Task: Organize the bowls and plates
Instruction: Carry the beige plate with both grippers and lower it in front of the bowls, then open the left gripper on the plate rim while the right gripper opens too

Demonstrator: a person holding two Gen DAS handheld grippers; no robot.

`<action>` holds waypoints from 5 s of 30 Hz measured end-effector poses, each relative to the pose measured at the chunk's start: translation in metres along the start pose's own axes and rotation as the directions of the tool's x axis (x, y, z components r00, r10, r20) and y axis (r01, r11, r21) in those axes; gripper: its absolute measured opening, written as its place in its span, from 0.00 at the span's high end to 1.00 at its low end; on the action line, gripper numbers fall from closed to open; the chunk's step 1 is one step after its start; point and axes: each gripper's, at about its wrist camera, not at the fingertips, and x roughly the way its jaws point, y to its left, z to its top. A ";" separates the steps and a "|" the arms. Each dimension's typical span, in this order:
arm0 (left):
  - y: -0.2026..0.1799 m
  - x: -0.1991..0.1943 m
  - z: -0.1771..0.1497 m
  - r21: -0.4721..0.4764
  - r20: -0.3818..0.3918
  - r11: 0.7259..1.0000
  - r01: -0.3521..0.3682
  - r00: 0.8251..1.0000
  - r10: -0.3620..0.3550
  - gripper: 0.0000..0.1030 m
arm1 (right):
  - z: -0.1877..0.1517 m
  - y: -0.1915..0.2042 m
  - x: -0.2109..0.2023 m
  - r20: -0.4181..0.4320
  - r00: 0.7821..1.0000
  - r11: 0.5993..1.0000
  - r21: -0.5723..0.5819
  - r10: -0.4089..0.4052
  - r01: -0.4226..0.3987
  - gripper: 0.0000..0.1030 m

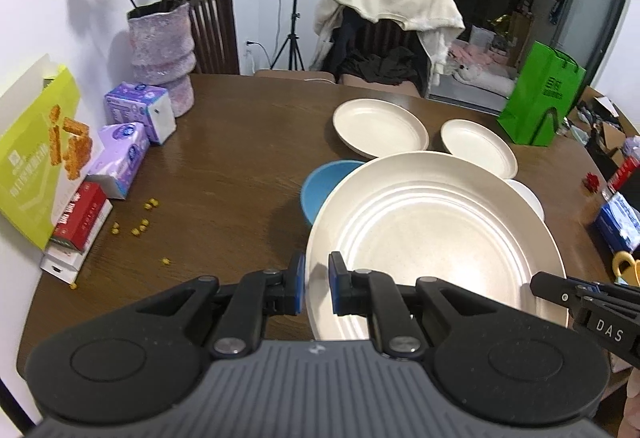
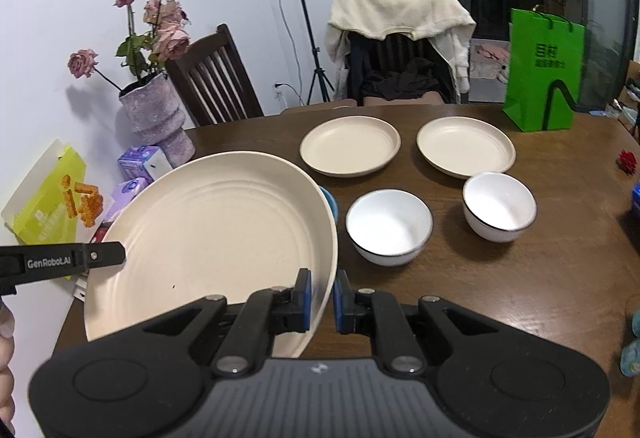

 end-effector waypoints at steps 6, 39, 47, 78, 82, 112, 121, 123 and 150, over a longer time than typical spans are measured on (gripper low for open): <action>-0.017 0.003 -0.013 0.020 -0.014 1.000 0.022 1.000 -0.022 0.88 | -0.017 -0.019 -0.008 -0.005 1.000 0.999 0.026 -0.019 0.019 0.89; -0.067 0.074 -0.082 0.122 -0.160 0.985 0.123 0.982 -0.103 0.88 | -0.102 -0.096 0.015 -0.084 0.990 0.984 0.126 -0.114 0.124 0.89; -0.074 0.091 -0.092 0.145 -0.188 0.981 0.128 0.977 -0.099 0.88 | -0.117 -0.108 0.029 -0.109 0.987 0.980 0.147 -0.121 0.136 0.89; -0.075 0.128 -0.105 0.147 -0.229 0.981 0.127 0.969 -0.091 0.88 | -0.136 -0.116 0.064 -0.146 0.981 0.975 0.164 -0.128 0.152 0.89; -0.074 0.131 -0.108 0.149 -0.230 0.982 0.118 0.970 -0.082 0.88 | -0.137 -0.115 0.067 -0.146 0.981 0.976 0.158 -0.128 0.151 0.89; -0.073 0.154 -0.125 0.153 -0.274 0.982 0.109 0.960 -0.064 0.88 | -0.150 -0.117 0.090 -0.177 0.972 0.971 0.155 -0.153 0.181 0.89; -0.077 0.151 -0.128 0.160 -0.278 0.978 0.133 0.957 -0.085 0.60 | -0.149 -0.118 0.095 -0.211 0.966 0.969 0.164 -0.149 0.185 0.81; -0.076 0.148 -0.127 0.161 -0.266 0.978 0.131 0.960 -0.085 0.49 | -0.149 -0.119 0.094 -0.206 0.969 0.970 0.171 -0.134 0.170 0.69; -0.065 0.103 -0.124 0.106 -0.175 0.980 0.166 0.974 -0.146 0.00 | -0.160 -0.100 0.043 -0.178 0.974 0.975 0.145 -0.139 0.166 0.00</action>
